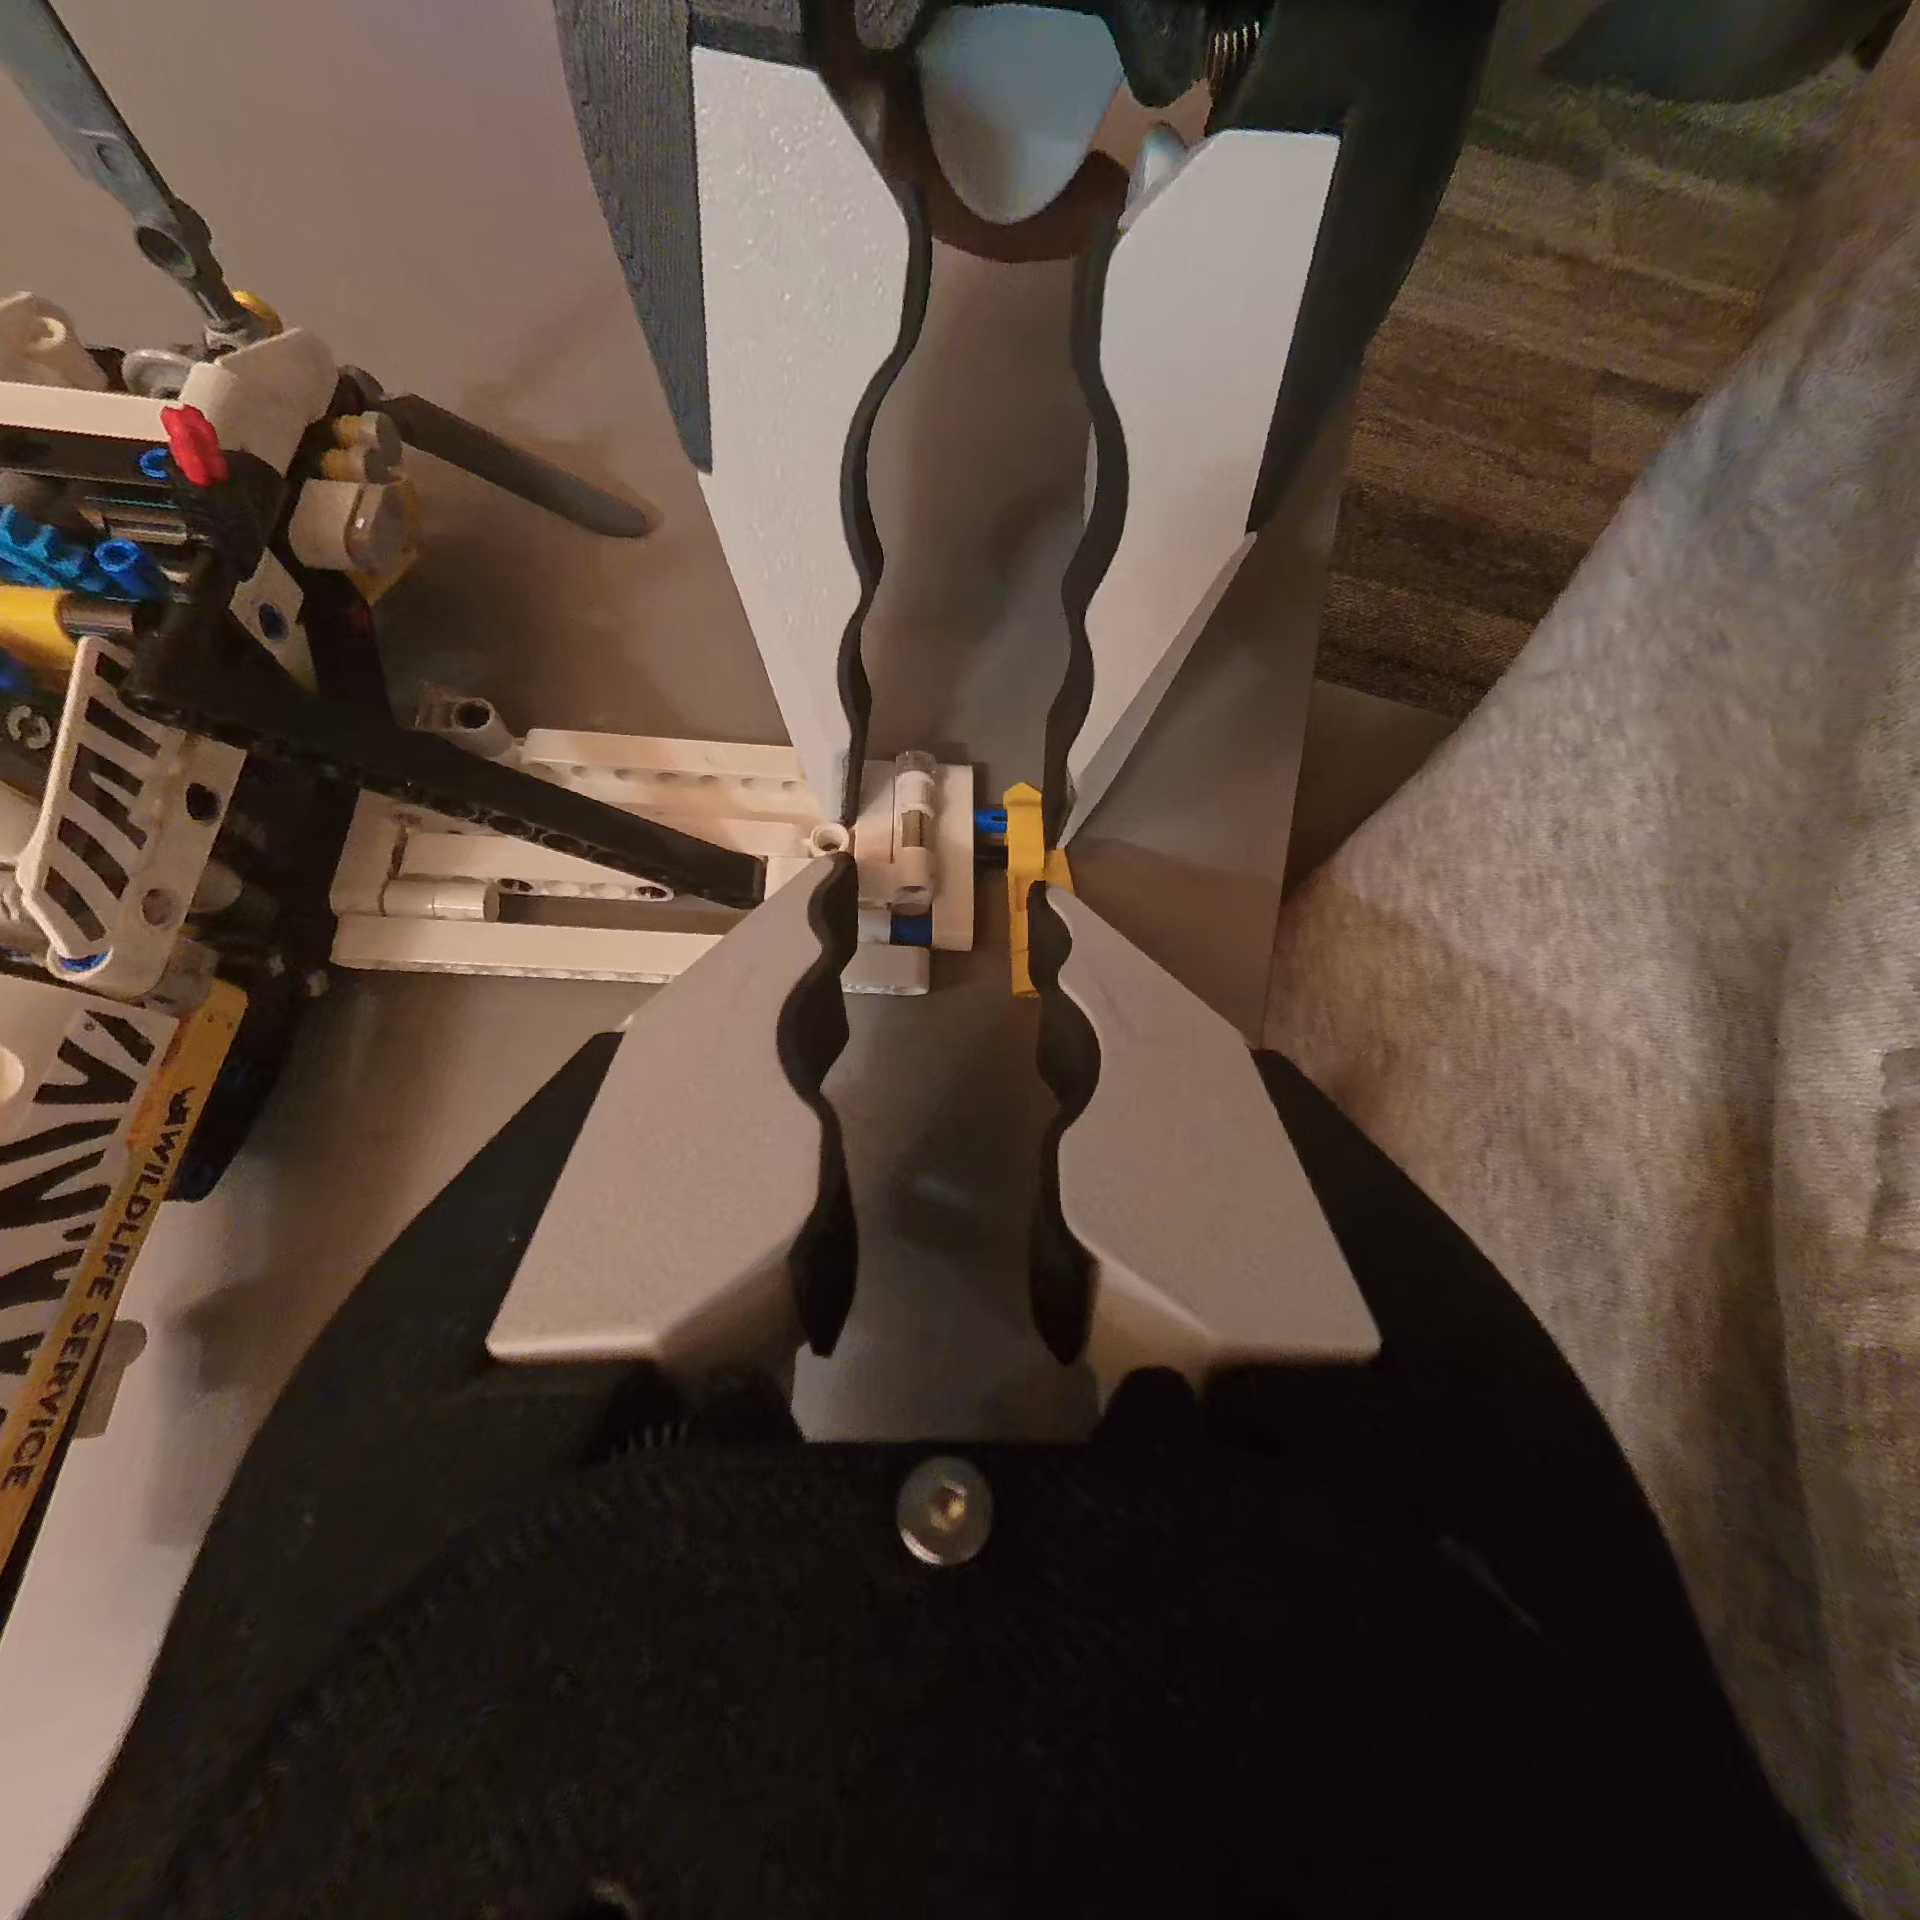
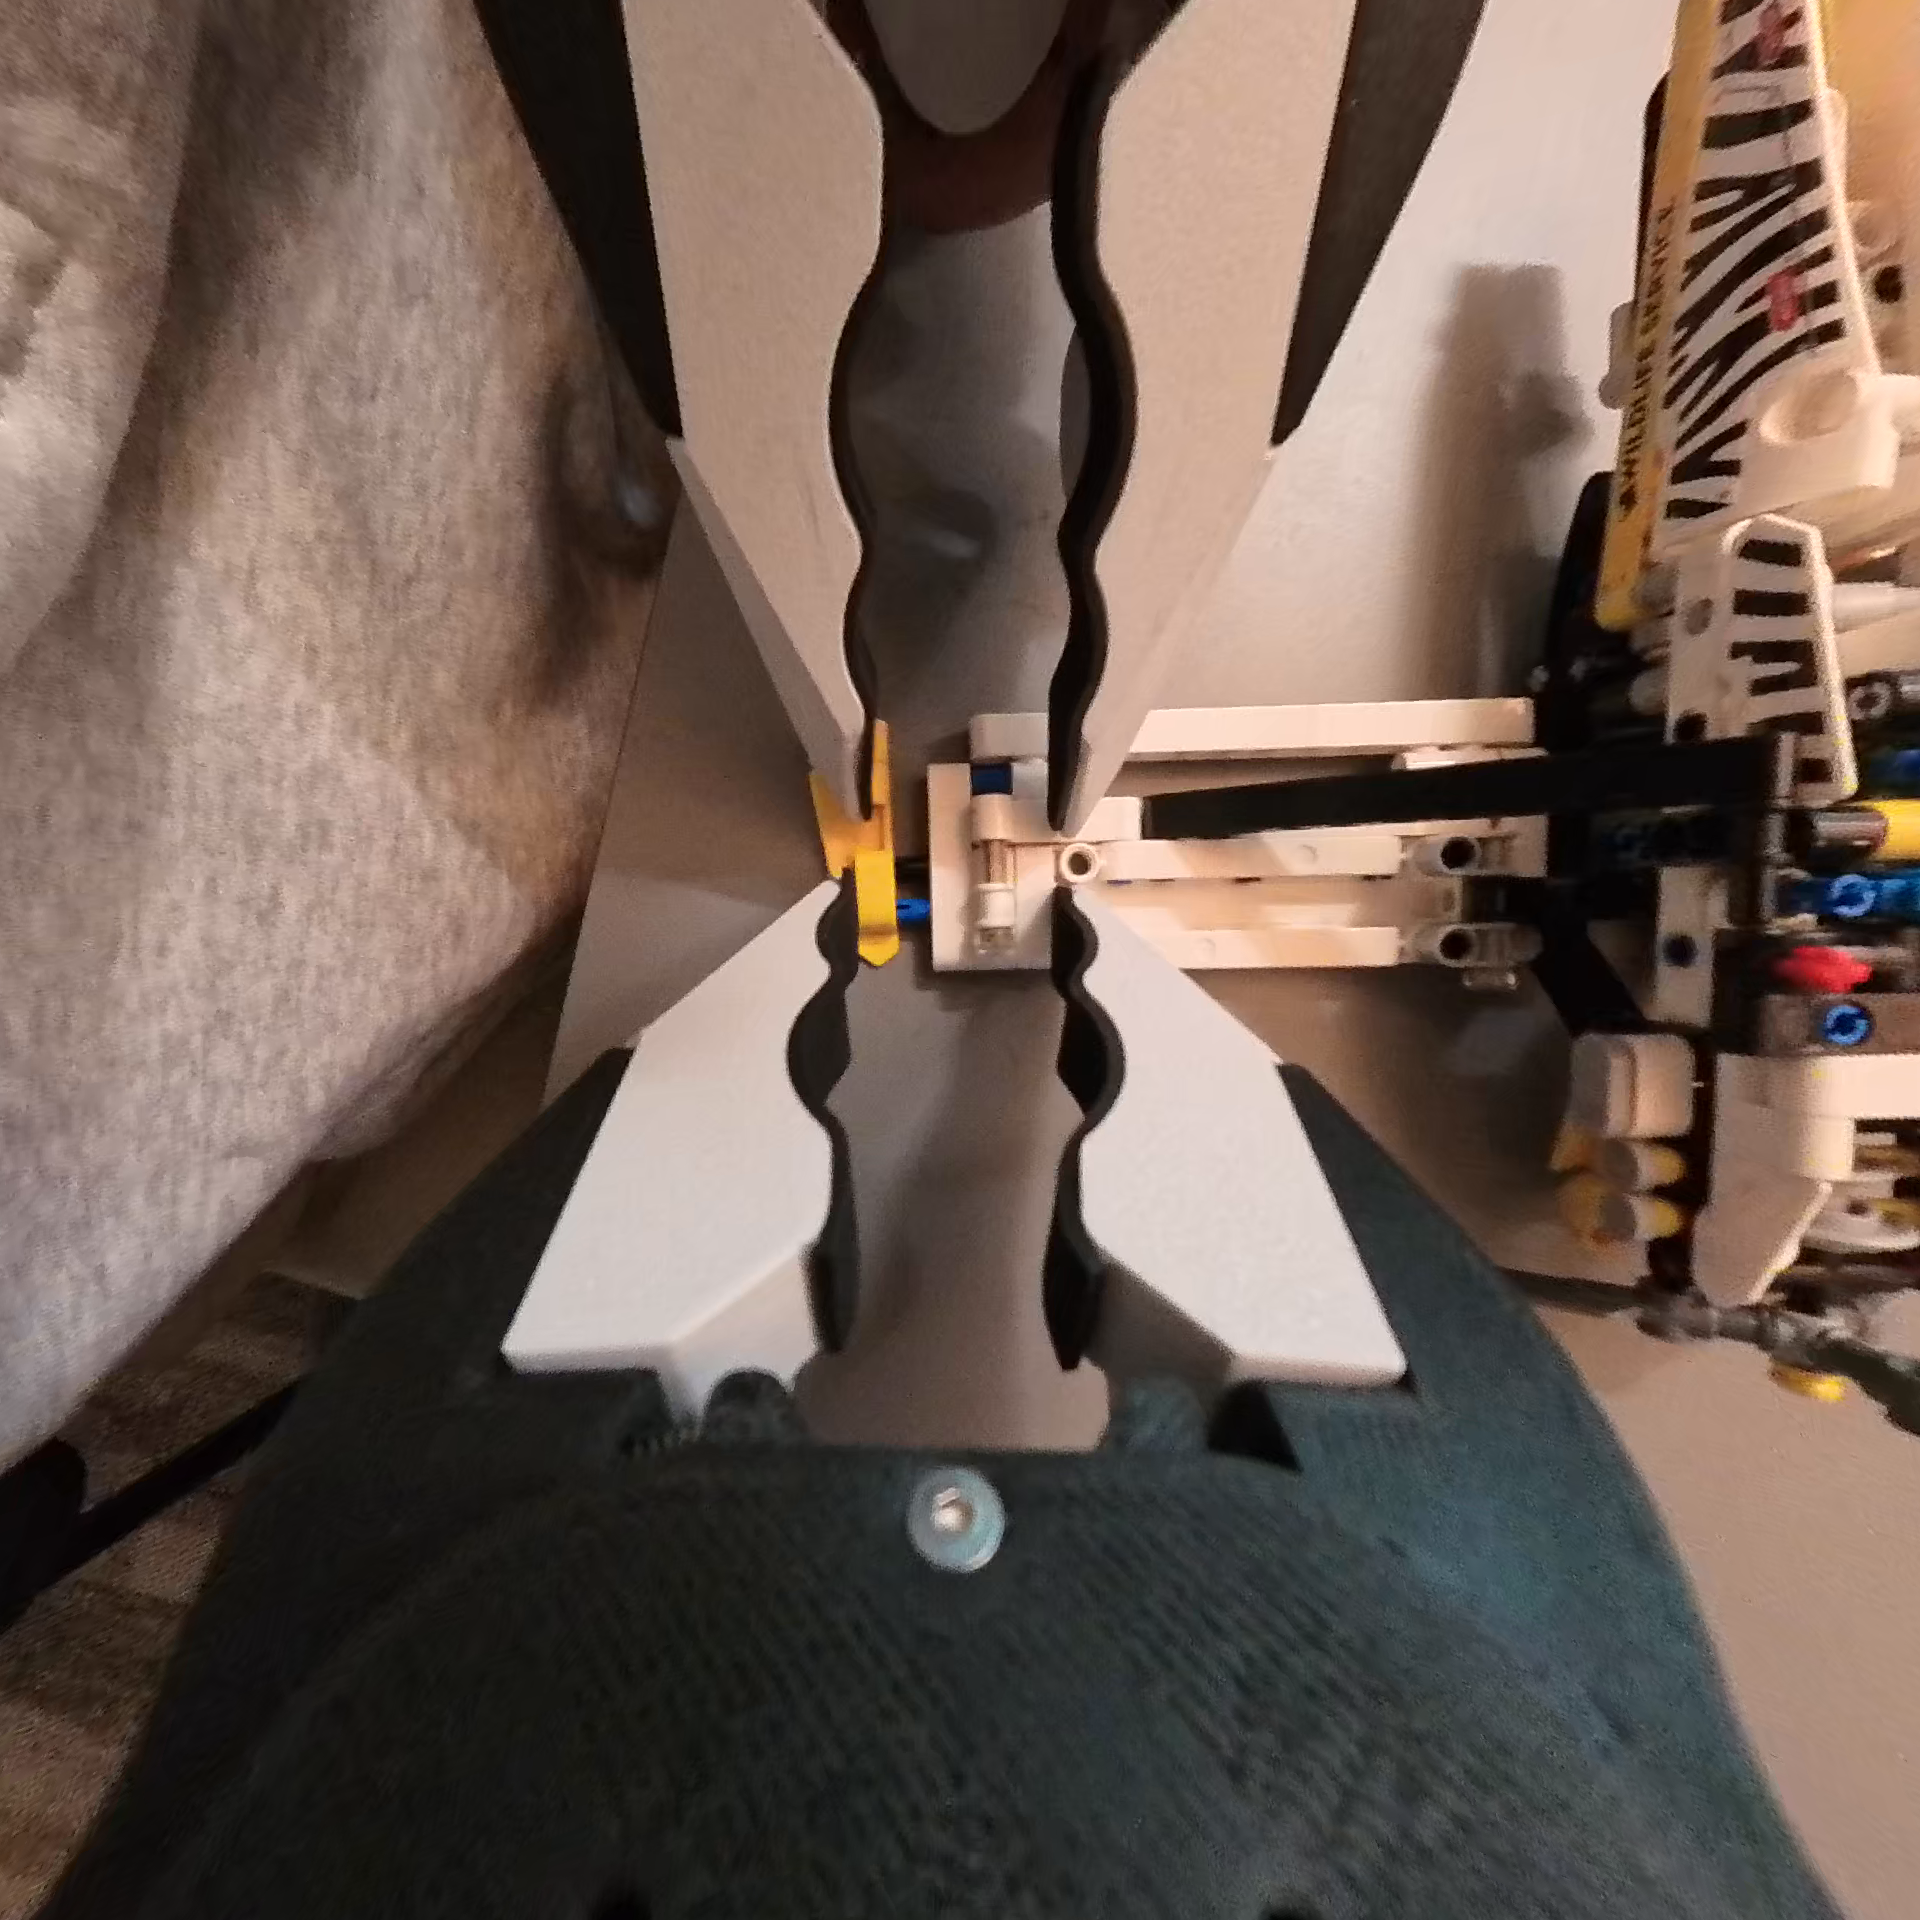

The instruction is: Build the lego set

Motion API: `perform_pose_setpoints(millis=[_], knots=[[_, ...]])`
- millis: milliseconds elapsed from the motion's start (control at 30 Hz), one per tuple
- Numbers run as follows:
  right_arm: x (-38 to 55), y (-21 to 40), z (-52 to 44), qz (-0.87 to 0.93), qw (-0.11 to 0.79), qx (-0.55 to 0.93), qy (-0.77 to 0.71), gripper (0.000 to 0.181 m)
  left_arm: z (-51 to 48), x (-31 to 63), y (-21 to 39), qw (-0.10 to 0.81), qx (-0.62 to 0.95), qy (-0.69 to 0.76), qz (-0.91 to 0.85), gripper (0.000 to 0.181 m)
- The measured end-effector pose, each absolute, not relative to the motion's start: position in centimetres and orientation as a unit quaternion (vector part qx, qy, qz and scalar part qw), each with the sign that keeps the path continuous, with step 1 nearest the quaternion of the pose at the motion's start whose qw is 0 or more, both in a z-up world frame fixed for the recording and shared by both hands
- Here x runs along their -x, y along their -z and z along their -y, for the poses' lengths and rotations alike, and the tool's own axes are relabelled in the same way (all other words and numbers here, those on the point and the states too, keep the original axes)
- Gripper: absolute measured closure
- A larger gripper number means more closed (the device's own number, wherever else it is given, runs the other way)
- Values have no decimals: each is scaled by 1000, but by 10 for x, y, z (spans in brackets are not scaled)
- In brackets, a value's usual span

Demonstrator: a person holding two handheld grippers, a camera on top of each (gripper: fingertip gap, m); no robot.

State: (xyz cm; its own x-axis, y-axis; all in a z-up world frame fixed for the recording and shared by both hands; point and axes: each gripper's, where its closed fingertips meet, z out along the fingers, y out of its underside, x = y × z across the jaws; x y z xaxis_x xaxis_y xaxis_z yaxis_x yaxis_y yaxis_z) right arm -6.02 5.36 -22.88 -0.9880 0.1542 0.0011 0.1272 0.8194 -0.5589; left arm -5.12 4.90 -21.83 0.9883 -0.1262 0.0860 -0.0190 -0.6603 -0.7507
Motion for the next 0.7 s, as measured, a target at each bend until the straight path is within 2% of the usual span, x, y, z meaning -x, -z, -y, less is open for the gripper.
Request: perform_pose_setpoints(millis=[267,700], knots=[[60,229,-52,946,38,90,-309,145,-32,56,216,415,905,84,-38,139],[61,230,-51,947,36,106,-303,145,-36,54,220,406,910,75,-48,145]])
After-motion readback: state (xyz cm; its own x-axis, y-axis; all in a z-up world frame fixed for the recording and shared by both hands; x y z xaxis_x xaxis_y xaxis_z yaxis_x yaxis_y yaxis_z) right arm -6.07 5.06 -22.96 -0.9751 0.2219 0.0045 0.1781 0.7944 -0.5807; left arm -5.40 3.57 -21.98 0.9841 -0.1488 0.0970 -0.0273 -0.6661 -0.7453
